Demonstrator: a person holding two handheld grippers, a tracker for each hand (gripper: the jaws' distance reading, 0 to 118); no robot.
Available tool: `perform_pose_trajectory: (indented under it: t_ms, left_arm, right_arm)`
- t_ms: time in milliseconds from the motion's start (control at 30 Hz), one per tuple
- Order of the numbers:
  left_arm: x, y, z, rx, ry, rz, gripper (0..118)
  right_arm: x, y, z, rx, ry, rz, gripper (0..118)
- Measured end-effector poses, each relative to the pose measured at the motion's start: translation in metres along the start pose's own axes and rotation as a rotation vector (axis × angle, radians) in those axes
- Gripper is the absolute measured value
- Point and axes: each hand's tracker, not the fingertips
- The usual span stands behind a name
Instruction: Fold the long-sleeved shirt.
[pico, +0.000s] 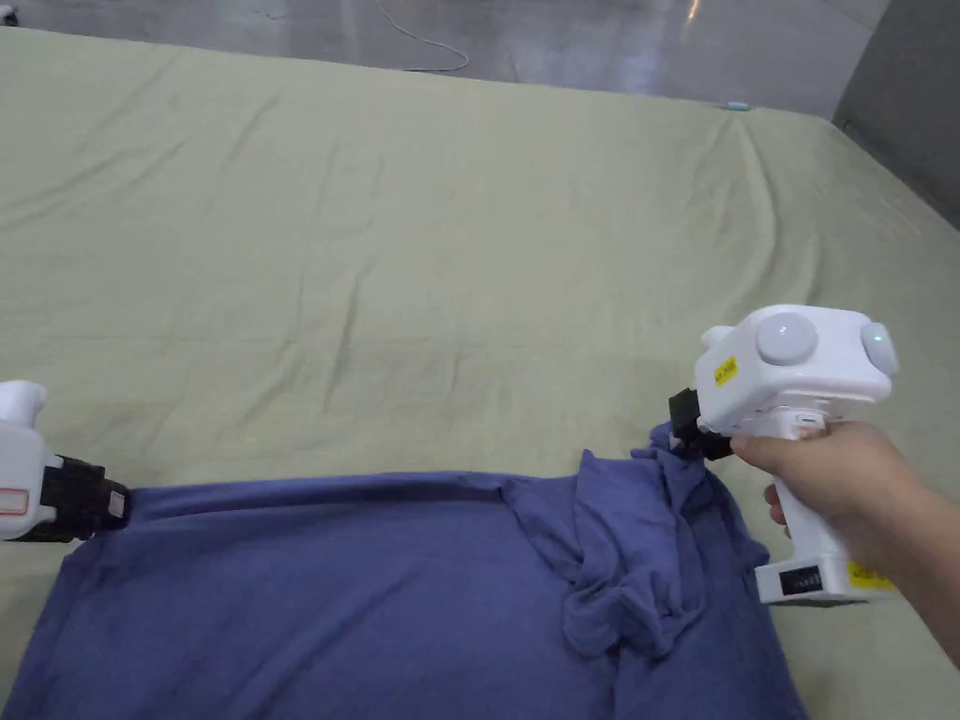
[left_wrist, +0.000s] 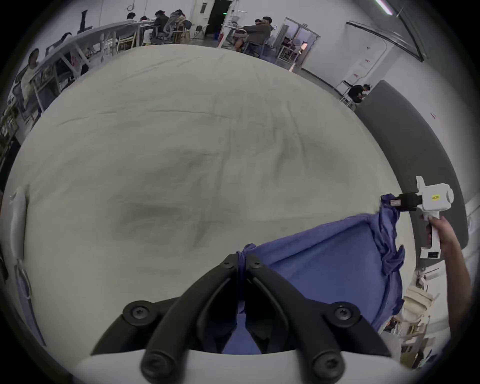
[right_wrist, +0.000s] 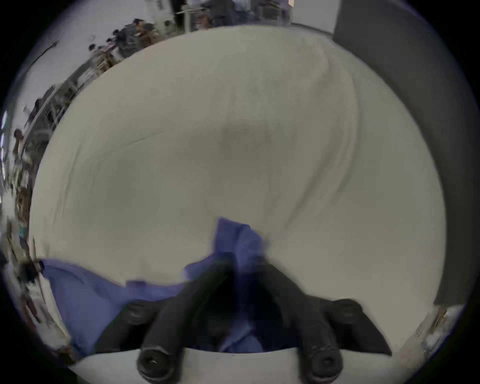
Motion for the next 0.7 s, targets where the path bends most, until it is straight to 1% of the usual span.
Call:
perform_pose_trajectory:
  t_ms: [33,67,200,300,400,500,567,700]
  left_arm:
    - [0.001,-0.005,0.005,-0.007,-0.022,-0.006,0]
    - [0.002,-0.011,0.012,-0.012,-0.053,0.001,0]
    - [0.006,-0.039,0.05,0.015,-0.088,-0.009,0]
    - [0.003,-0.067,0.082,0.029,-0.114,0.015,0]
    - [0.001,-0.097,0.105,0.014,-0.097,0.013,0]
    - [0.001,-0.133,0.118,-0.023,-0.062,-0.002,0]
    - [0.0,-0.158,0.118,-0.067,-0.068,0.008,0]
    - [-0.004,-0.195,0.104,-0.125,-0.038,0.03,0]
  right_arm:
    - [0.001,-0.012,0.017,0.018,0.031,-0.01,3]
    - [0.004,-0.02,0.029,0.038,0.03,-0.002,3]
    - [0.005,-0.092,0.087,0.155,0.088,0.055,3]
    - [0.013,-0.155,0.113,0.16,0.069,0.078,3]
    - [0.018,-0.207,0.123,0.148,0.043,0.101,3]
    - [0.03,-0.247,0.118,0.104,0.038,0.096,3]
    - [0.03,-0.271,0.114,0.072,0.045,0.084,3]
    - [0.022,-0.294,0.103,0.034,0.019,0.124,3]
